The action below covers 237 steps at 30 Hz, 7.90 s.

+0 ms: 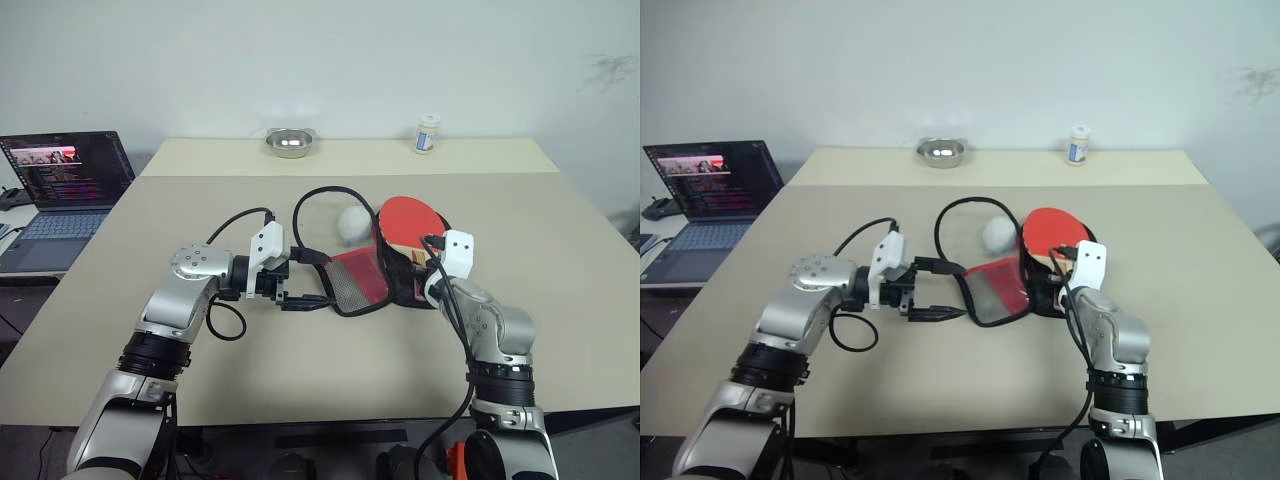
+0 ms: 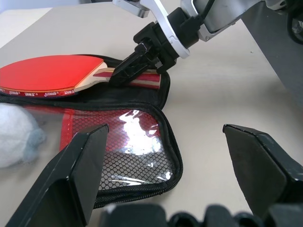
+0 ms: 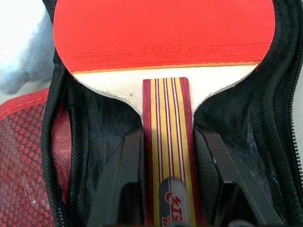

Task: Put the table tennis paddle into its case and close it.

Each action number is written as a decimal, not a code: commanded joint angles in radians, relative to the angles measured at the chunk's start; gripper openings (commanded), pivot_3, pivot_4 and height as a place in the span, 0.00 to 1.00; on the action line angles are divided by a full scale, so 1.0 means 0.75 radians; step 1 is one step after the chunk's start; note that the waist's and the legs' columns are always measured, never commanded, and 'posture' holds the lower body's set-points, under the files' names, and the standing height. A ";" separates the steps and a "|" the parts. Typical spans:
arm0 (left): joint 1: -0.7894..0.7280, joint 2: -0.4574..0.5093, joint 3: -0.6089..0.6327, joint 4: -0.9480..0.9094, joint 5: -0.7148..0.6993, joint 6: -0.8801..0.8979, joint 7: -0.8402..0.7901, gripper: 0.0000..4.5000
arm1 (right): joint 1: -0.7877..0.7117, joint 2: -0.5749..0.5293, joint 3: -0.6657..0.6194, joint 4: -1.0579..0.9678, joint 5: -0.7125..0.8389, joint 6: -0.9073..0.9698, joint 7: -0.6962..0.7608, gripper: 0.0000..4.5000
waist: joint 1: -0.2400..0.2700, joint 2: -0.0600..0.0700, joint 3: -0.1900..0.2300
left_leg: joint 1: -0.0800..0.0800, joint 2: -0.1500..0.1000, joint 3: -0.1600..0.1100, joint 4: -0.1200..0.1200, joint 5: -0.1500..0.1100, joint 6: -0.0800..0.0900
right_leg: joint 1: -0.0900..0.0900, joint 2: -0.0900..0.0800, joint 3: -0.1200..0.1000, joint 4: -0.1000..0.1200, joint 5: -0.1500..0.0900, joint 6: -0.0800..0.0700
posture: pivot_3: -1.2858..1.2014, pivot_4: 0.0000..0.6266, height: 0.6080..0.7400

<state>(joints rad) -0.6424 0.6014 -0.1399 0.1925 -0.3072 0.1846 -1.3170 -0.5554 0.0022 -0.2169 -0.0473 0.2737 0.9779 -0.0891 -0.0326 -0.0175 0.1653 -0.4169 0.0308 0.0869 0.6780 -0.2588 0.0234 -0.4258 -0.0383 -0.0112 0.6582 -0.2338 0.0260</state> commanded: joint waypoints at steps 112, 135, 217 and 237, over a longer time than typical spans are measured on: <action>-0.228 -0.264 0.114 0.145 0.013 0.167 0.102 0.01 | -0.271 -0.648 0.322 0.877 -0.087 -0.403 0.912 1.00 | -0.004 -0.019 0.010 | 0.003 -0.001 0.002 0.003 -0.002 0.003 | 0.005 -0.001 0.000 -0.002 0.000 0.004 | 0.52 0.24 1.00; -0.052 0.059 0.103 -0.012 -0.067 0.242 -0.121 0.00 | -0.143 -0.362 0.387 0.259 0.053 -0.046 0.991 0.01 | -0.038 -0.019 0.009 | 0.011 0.012 0.002 -0.001 0.000 -0.002 | 0.004 0.004 0.001 0.008 -0.005 -0.004 | 0.52 0.24 1.00; 0.027 0.044 0.198 -0.117 -0.145 0.356 0.214 0.45 | 0.169 -0.500 0.523 -0.424 0.258 -0.094 0.847 1.00 | 0.033 -0.021 0.009 | 0.001 0.017 -0.003 0.000 0.001 -0.008 | -0.002 0.018 -0.003 0.004 -0.008 -0.012 | 0.52 0.24 1.00; -0.112 0.231 0.087 0.422 0.116 0.092 0.059 0.99 | 0.146 -0.415 0.668 -0.237 0.014 -0.281 0.833 1.00 | 0.044 -0.021 0.009 | 0.002 0.018 -0.002 0.001 0.001 -0.008 | -0.002 0.018 -0.004 0.005 -0.008 -0.013 | 0.52 0.24 1.00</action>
<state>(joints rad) -0.6823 0.7879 -0.0662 0.4586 -0.2503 0.3045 -1.2862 -0.4261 -0.3110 0.2818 -0.1998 0.2927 0.7891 0.5310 0.0004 -0.0332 0.1720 -0.4152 0.0440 0.0853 0.6792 -0.2583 0.0173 -0.4270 -0.0245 -0.0140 0.6625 -0.2401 0.0162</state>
